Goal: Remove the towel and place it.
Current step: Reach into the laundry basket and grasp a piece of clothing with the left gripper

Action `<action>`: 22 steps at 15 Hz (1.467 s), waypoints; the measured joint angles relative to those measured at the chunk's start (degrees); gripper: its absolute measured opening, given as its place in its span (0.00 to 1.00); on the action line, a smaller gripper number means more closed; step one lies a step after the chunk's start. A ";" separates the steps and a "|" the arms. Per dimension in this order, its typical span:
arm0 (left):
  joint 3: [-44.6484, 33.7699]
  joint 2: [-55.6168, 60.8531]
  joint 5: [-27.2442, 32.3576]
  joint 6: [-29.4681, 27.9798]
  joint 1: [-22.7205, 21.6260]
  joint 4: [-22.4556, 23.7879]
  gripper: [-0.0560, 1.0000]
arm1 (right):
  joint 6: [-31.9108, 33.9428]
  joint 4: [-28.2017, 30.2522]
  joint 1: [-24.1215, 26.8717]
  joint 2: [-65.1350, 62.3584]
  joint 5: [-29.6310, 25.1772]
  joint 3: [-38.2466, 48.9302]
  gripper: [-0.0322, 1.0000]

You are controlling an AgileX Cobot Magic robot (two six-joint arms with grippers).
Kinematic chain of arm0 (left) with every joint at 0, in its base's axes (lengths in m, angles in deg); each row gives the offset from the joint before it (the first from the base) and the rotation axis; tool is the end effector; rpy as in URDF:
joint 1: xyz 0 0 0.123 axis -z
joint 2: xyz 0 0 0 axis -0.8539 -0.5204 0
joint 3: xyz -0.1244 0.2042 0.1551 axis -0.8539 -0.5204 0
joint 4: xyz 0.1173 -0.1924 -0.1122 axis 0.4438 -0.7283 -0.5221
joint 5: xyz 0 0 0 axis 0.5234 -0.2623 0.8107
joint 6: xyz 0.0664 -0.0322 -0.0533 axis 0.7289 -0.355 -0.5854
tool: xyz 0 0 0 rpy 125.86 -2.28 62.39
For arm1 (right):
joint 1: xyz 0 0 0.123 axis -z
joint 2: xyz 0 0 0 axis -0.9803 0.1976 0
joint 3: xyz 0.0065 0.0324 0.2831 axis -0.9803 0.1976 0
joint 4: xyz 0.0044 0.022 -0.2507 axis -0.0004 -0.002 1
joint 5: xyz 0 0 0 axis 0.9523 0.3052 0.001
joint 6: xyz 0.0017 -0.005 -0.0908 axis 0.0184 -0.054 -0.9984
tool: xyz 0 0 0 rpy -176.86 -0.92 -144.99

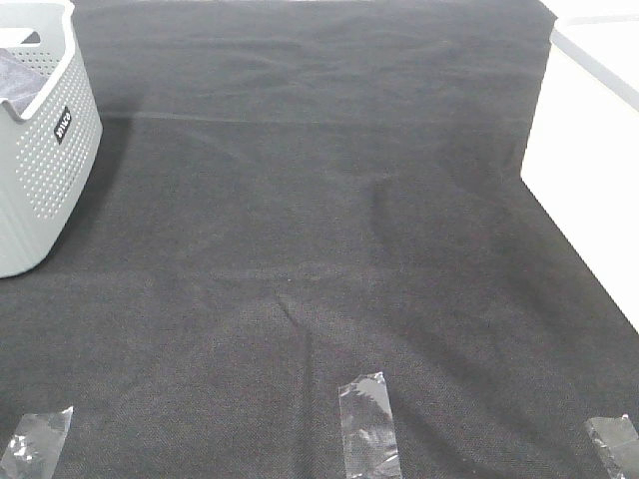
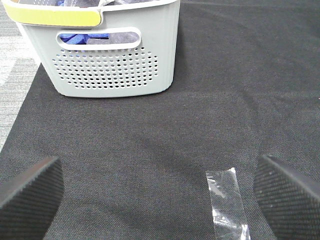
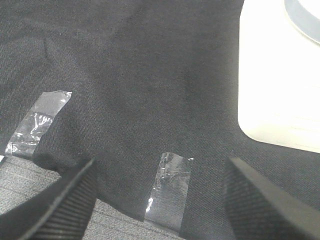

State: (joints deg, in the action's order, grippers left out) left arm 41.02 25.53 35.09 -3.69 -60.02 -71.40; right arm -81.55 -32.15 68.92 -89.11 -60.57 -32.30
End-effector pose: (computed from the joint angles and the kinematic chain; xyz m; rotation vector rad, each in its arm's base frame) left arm -0.0093 0.0006 0.2799 -0.0479 2.0491 0.0121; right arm -0.0043 0.0036 0.2615 -0.3464 2.1080 0.0722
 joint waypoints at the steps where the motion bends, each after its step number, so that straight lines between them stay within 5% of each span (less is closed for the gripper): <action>1: 0.00 0.00 0.00 0.00 0.00 0.00 0.98 | 0.00 0.00 0.00 0.00 0.00 0.00 0.71; 22: 0.00 0.00 0.00 0.06 0.00 -0.17 0.98 | 0.00 0.00 0.00 0.00 0.00 0.00 0.71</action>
State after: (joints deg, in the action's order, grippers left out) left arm 41.02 25.53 35.09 -3.63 -60.02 -71.57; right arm -81.55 -32.15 68.92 -89.11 -60.57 -32.30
